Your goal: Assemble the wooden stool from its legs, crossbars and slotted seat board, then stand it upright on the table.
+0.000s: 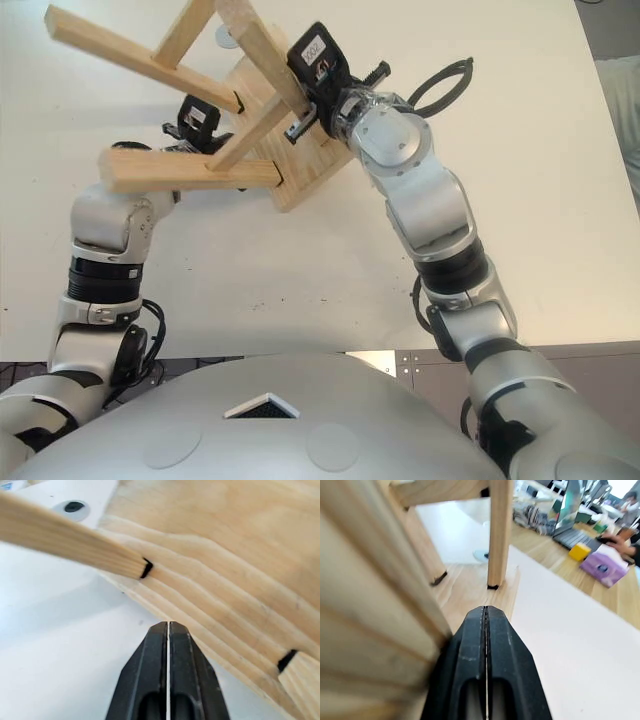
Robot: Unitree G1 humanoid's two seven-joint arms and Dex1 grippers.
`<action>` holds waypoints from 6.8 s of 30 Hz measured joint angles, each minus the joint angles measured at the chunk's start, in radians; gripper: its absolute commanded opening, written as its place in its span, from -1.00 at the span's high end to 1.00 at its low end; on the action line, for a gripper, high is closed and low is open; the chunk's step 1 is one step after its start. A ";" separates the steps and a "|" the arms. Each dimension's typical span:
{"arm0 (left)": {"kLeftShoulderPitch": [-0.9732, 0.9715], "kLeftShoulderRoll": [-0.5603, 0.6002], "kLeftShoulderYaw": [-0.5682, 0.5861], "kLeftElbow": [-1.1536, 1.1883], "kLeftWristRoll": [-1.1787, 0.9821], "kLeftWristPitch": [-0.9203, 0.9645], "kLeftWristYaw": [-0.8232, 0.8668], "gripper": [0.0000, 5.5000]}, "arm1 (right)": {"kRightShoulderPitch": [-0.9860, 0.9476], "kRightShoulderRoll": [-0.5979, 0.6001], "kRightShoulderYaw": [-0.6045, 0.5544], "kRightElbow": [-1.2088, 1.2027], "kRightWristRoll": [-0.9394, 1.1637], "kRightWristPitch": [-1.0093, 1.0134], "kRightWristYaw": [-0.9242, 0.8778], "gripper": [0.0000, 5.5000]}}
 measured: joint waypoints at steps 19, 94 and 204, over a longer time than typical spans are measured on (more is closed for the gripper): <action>-0.023 0.069 0.130 0.061 0.107 -0.146 0.054 0.99 | 0.057 -0.110 0.152 -0.072 0.040 -0.260 0.352 1.00; -0.025 0.089 -0.008 0.206 0.157 -0.240 -0.162 0.99 | 0.069 -0.256 -0.142 0.206 0.275 -0.428 0.648 1.00; 0.177 0.317 0.003 0.139 -0.124 -0.386 -0.728 0.54 | 0.014 -0.180 -0.197 0.552 0.343 -0.369 0.808 0.26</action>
